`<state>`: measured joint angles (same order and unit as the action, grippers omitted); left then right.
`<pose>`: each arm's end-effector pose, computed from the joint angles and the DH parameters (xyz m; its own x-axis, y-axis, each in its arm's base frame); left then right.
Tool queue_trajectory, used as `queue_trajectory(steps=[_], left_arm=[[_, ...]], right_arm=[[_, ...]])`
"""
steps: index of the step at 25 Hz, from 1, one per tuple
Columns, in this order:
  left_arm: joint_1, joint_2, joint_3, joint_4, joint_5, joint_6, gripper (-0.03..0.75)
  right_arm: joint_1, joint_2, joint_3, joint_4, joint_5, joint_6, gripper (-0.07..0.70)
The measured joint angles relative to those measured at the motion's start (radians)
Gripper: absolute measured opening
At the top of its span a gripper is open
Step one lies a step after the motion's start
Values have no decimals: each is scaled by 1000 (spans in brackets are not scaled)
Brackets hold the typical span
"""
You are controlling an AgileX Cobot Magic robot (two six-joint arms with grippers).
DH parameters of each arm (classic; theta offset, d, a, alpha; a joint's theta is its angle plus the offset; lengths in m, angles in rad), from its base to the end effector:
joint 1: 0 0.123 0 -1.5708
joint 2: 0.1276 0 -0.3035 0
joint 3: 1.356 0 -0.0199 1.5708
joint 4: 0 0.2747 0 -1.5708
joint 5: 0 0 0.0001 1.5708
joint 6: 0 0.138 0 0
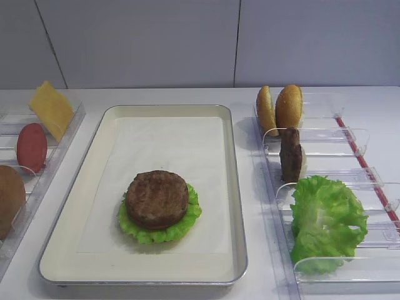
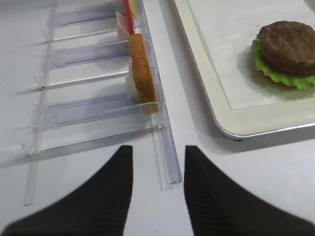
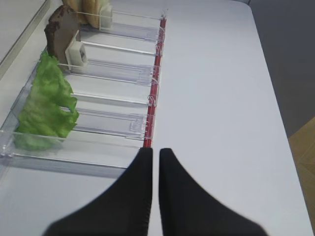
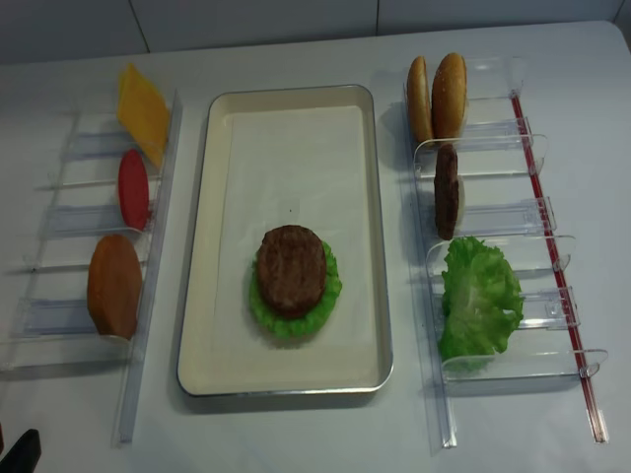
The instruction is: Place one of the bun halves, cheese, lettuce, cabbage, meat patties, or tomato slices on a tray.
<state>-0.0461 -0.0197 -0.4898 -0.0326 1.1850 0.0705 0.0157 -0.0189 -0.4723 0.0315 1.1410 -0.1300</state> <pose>0.0288 -0.0055 0.2499 -0.5491 0.0836 -0.8316 0.1033 0.9941 0.0317 0.0340 0.0045 0.2491 -0.5249 -0.1248 -0.8420 -0.1018 0.9913 -0.0835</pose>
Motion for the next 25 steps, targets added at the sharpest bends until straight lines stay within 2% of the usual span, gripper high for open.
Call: queue_trajectory(steps=[25], left_arm=[[0, 0, 0, 0, 0, 0, 265]], right_arm=[[0, 0, 0, 0, 0, 0, 29]])
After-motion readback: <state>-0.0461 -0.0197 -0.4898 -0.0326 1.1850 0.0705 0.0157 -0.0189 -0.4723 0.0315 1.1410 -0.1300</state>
